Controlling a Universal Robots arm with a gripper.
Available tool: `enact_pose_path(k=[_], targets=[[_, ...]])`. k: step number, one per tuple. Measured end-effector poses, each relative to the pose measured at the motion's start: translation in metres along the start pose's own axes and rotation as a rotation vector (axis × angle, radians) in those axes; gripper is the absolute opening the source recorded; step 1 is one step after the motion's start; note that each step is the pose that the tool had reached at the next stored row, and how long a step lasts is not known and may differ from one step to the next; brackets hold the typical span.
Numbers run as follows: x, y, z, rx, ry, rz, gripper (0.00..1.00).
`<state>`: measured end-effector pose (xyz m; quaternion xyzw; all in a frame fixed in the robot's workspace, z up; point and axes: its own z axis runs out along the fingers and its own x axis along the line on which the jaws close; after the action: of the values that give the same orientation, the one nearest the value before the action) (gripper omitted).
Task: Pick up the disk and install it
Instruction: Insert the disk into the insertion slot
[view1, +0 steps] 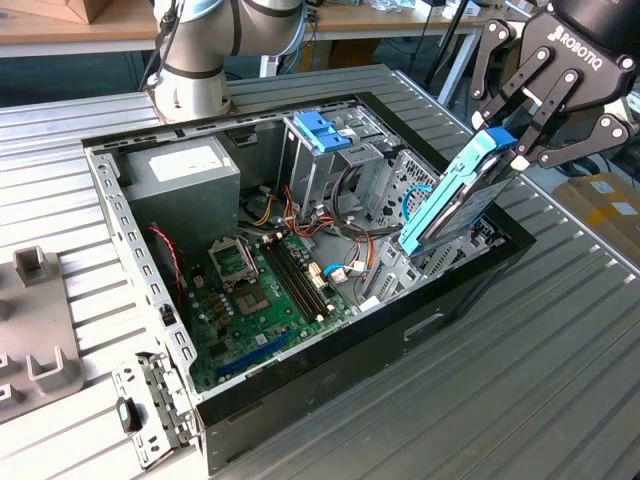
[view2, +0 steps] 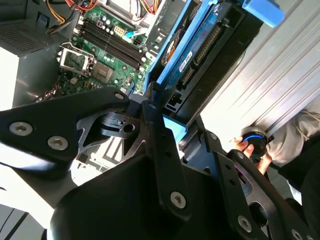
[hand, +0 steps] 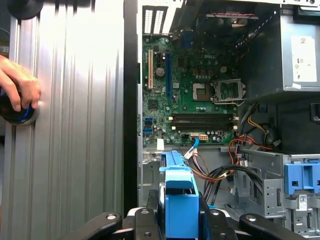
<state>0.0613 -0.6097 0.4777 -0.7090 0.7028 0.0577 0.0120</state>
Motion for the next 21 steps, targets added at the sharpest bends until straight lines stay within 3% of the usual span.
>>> enact_pose_path(k=[10, 15, 21], targets=[[0.0053, 0.0, 0.0085, -0.0003, 0.0014, 0.0, 0.37], [0.0073, -0.0007, 0.0186, -0.0017, 0.0013, 0.0, 0.37], [0.0075, -0.0046, 0.021, -0.0023, 0.0017, -0.003, 0.37]])
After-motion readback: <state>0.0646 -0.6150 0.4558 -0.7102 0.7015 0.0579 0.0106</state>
